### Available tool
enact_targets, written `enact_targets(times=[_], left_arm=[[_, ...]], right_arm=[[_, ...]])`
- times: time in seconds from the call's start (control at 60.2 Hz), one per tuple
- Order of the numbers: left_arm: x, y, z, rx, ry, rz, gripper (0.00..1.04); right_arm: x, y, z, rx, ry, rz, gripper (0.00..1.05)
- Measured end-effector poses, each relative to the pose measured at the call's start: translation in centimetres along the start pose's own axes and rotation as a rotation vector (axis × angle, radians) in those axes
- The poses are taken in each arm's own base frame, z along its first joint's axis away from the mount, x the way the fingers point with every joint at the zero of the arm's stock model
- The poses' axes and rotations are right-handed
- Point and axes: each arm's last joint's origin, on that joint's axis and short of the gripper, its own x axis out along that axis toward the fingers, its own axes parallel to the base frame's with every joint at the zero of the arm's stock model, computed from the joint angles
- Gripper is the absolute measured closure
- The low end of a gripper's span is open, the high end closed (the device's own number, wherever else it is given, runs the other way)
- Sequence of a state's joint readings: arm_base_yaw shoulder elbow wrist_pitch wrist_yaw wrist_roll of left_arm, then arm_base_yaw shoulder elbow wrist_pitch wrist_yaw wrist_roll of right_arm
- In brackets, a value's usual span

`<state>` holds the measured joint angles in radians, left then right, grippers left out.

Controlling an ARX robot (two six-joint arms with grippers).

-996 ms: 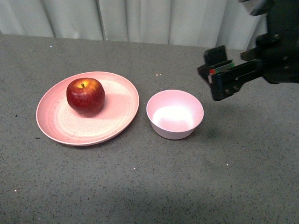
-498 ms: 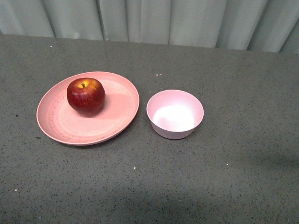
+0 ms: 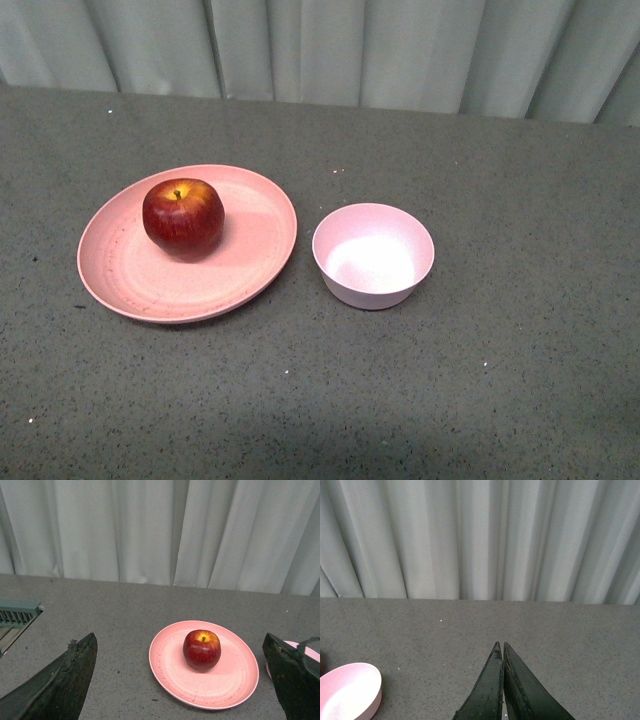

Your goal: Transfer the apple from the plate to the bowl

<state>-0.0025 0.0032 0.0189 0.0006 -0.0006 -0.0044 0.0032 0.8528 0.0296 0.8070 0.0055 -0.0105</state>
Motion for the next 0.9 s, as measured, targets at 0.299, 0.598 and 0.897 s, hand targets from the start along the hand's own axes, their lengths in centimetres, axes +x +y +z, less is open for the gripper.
enact_targets(times=[0.299, 0.598, 0.897], left_arm=[[0.0, 0.0, 0.0, 0.000, 0.000, 0.000, 0.07], [0.0, 0.0, 0.0, 0.000, 0.000, 0.000, 0.07], [0.0, 0.0, 0.0, 0.000, 0.000, 0.000, 0.07]], right_arm=[[-1.7, 0.0, 0.2, 0.000, -0.010, 0.003, 1.04], [-2.8, 0.0, 0.5, 0.000, -0.019, 0.003, 1.04], [-3.7, 0.0, 0.6, 0.000, -0.024, 0.003, 1.04]])
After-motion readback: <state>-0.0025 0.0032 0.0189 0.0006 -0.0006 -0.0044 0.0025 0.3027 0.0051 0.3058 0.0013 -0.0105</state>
